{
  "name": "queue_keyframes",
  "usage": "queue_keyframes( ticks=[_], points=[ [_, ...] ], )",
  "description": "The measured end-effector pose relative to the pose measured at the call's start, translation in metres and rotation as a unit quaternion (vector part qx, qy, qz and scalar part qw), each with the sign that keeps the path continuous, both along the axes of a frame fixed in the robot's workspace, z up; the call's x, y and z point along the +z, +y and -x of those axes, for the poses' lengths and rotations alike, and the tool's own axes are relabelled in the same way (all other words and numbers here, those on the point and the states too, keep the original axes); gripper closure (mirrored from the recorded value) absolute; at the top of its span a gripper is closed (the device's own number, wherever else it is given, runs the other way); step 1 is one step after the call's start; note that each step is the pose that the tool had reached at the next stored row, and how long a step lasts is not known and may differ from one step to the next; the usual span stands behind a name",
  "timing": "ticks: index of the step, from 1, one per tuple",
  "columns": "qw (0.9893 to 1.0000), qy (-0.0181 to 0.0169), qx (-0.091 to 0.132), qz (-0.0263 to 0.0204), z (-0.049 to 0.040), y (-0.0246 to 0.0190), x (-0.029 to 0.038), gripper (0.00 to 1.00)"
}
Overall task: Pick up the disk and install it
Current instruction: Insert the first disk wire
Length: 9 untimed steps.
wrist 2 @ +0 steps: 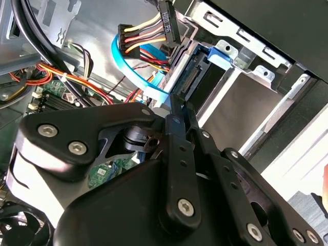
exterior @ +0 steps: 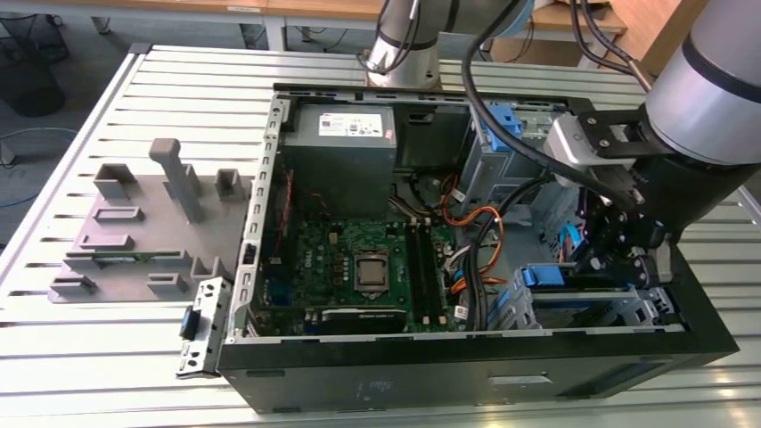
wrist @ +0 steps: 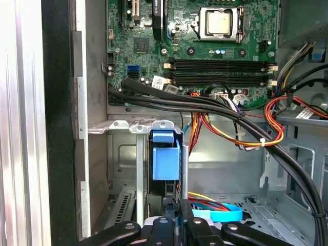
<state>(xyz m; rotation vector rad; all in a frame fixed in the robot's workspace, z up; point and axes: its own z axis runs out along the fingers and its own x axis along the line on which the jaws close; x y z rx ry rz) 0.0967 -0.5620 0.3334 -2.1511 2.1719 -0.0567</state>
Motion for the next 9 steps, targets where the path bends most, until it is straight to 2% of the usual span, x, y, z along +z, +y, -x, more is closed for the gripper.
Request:
queue_keyframes(
  ticks=[9],
  points=[
    [1.0,0.0,0.0,0.0003,0.0,-0.0001,-0.0033,0.84]
  ],
)
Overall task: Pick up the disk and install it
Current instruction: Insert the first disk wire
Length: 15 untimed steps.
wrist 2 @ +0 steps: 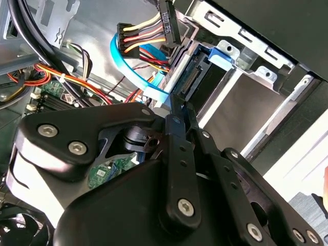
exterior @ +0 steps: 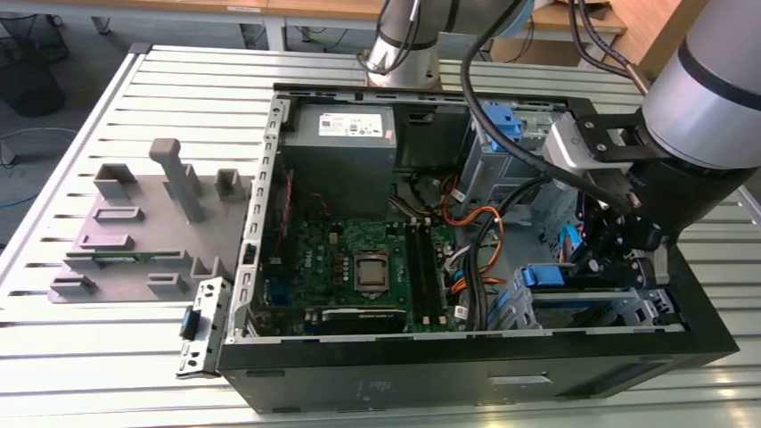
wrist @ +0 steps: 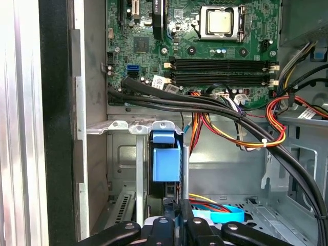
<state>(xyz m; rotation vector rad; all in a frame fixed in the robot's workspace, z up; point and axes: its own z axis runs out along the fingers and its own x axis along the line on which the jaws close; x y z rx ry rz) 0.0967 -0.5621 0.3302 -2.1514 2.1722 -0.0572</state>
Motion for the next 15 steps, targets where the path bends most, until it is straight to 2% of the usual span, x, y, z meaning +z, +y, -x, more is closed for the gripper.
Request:
queue_keyframes(
  ticks=[10,12,13,15],
  points=[
    [1.0,0.0,0.0,-0.0004,0.0,0.0,-0.0005,0.84],
    [1.0,0.0,0.0,-0.0003,0.0,0.0,-0.0005,0.83],
    [1.0,0.0,0.0,-0.0003,0.0,0.0,-0.0004,0.76],
    [1.0,0.0,0.0,-0.0002,0.0,0.0,-0.0004,0.76]
  ],
)
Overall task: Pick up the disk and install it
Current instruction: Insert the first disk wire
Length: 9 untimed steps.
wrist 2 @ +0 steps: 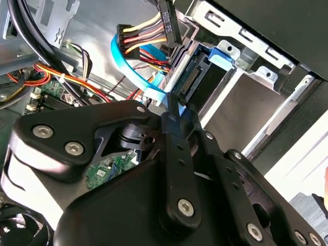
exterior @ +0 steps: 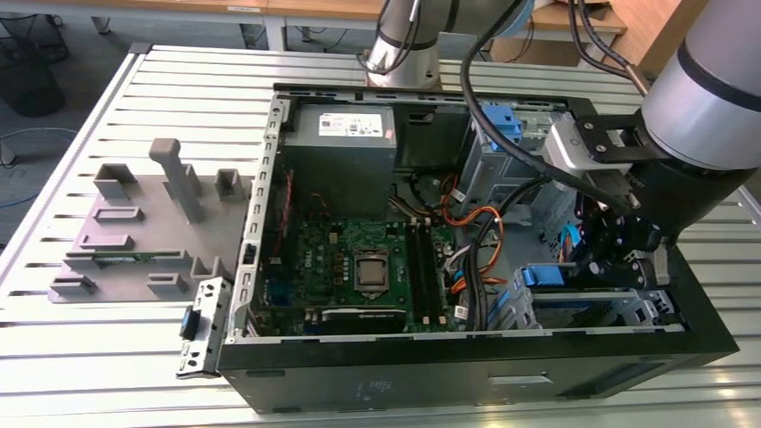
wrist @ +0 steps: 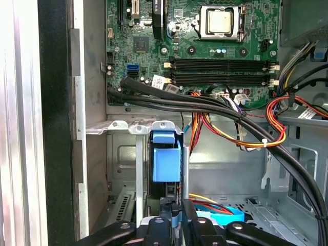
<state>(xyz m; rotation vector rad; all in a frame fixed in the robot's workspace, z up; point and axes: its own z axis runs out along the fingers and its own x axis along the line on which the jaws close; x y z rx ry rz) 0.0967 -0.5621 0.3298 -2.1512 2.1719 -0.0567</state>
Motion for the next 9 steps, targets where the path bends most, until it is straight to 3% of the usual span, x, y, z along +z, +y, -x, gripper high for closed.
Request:
queue_keyframes(
  ticks=[4,9],
  points=[
    [1.0,0.0,0.0,0.0002,0.0,0.0,0.0017,0.76],
    [1.0,0.0,0.0,-0.0001,0.0,0.0,0.0181,0.76]
  ],
)
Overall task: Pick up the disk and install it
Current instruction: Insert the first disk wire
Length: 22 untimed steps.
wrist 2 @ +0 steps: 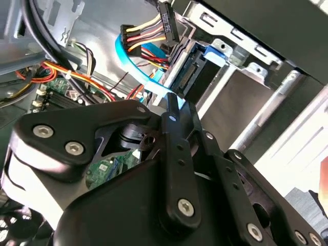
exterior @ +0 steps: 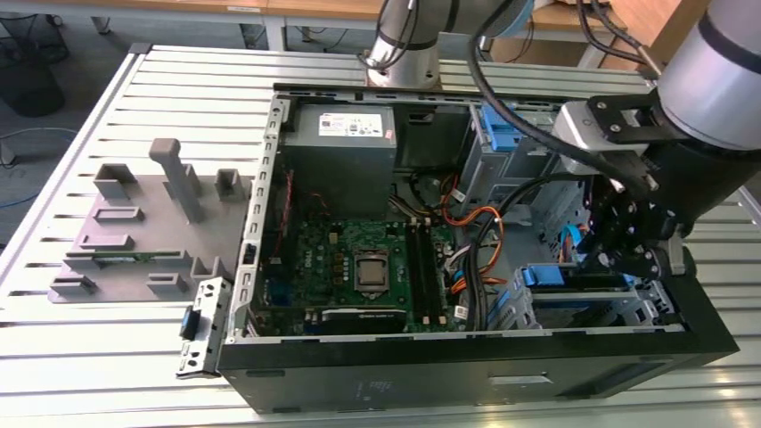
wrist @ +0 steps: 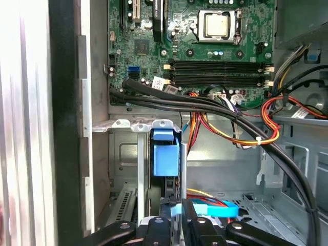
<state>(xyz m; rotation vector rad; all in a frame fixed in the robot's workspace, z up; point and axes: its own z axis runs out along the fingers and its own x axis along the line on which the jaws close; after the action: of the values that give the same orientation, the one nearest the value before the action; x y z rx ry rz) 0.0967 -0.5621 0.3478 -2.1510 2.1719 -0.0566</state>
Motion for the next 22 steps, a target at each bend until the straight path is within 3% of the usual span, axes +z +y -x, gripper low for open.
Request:
queue_keyframes(
  ticks=[3,9,11,12,13,18,22],
  points=[
    [1.0,0.0,0.0,0.0001,0.0,0.0,0.0078,0.76],
    [1.0,0.0011,0.0,0.0,-0.0001,0.0,0.0086,0.76],
    [0.9999,0.0133,0.0,-0.001,-0.0005,-0.0001,0.0084,0.76],
    [0.9998,0.0215,0.0,-0.0018,-0.0008,0.0,0.0081,0.76],
    [0.9997,0.024,0.0,-0.0024,-0.0009,0.0,0.0081,0.76],
    [0.9997,0.0251,0.0,-0.0032,-0.0015,0.0,0.0081,0.76],
    [0.9997,0.0251,0.0,-0.0032,-0.0094,-0.0001,0.0081,0.76]
  ],
)
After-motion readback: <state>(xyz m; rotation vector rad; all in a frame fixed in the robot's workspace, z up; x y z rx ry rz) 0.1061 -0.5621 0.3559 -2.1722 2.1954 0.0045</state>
